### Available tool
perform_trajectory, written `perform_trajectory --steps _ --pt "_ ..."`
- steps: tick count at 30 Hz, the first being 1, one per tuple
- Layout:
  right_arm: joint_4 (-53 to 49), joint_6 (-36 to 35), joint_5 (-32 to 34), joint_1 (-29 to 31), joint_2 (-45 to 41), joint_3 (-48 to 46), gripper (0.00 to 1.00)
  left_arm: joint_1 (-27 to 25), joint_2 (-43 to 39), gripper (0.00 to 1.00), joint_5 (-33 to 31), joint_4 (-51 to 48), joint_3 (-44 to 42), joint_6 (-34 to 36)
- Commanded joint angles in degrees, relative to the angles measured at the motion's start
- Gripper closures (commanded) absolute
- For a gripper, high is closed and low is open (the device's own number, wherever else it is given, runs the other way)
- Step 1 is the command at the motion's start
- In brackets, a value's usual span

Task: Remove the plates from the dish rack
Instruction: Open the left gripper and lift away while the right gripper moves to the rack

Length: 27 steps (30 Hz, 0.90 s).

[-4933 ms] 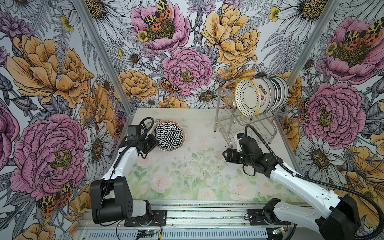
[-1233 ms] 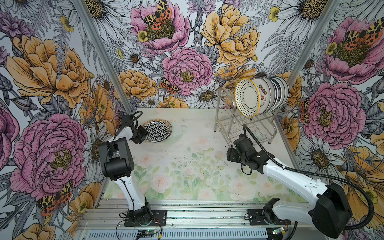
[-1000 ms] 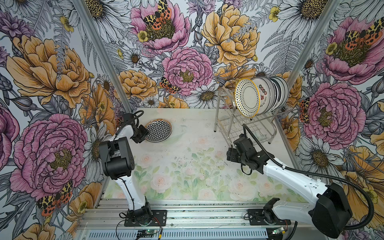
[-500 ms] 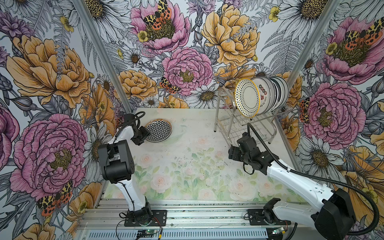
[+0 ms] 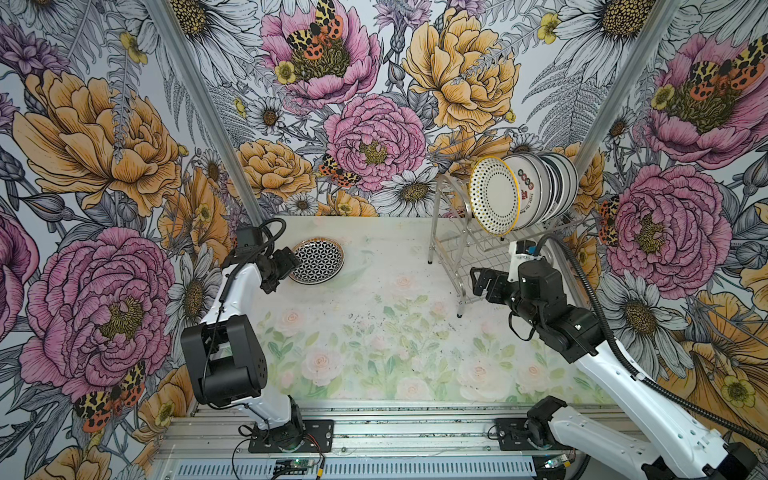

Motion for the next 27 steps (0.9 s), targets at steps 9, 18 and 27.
perform_trajectory --steps 9,18,27 --pt "-3.58 -12.99 2.02 -3.01 9.33 29.33 0.01 1.24 -10.26 0.01 1.57 0.28 -5.91 -0.47" --pt "-7.68 -15.34 4.96 -3.24 20.92 44.44 0.01 -3.18 -20.01 0.01 1.73 0.02 -13.39 -2.76" --pt "-7.85 -16.92 7.03 -6.20 25.18 47.56 0.01 -12.93 -22.60 0.01 -2.08 0.04 -13.75 -5.52"
